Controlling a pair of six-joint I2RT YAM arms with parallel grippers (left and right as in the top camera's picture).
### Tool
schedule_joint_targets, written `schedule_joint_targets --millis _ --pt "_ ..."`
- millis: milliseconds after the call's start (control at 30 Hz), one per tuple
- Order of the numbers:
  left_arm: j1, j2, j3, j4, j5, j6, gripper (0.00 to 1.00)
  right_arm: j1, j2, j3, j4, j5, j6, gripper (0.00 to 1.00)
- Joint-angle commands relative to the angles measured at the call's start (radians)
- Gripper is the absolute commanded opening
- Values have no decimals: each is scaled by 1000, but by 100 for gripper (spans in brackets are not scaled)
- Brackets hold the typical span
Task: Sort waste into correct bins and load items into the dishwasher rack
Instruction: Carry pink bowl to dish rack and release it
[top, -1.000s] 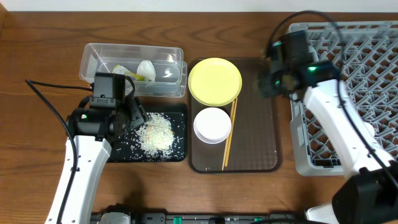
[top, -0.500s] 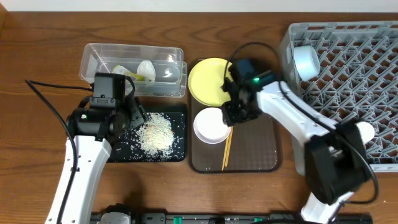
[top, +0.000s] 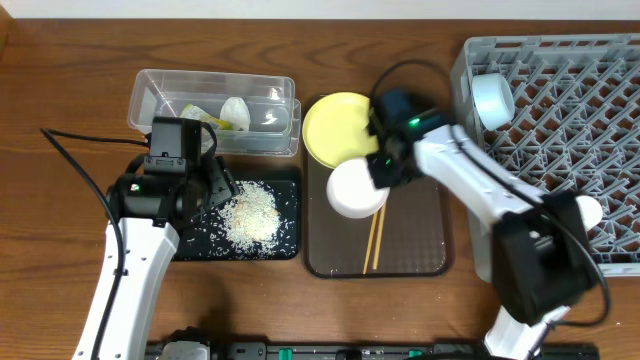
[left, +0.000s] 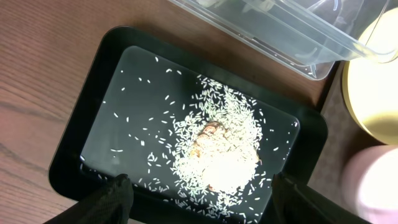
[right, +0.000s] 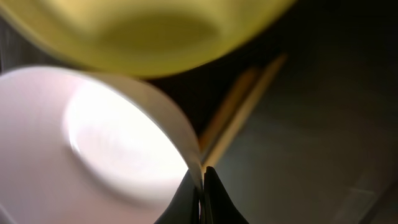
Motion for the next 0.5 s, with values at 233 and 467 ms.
schedule_joint_targets --millis 233,467 --pt "5 5 10 2 -20 -2 74 -247 -269 101 263 584 -187 1" --pt "5 5 10 3 -20 -2 74 -395 -198 96 447 868 -368 1"
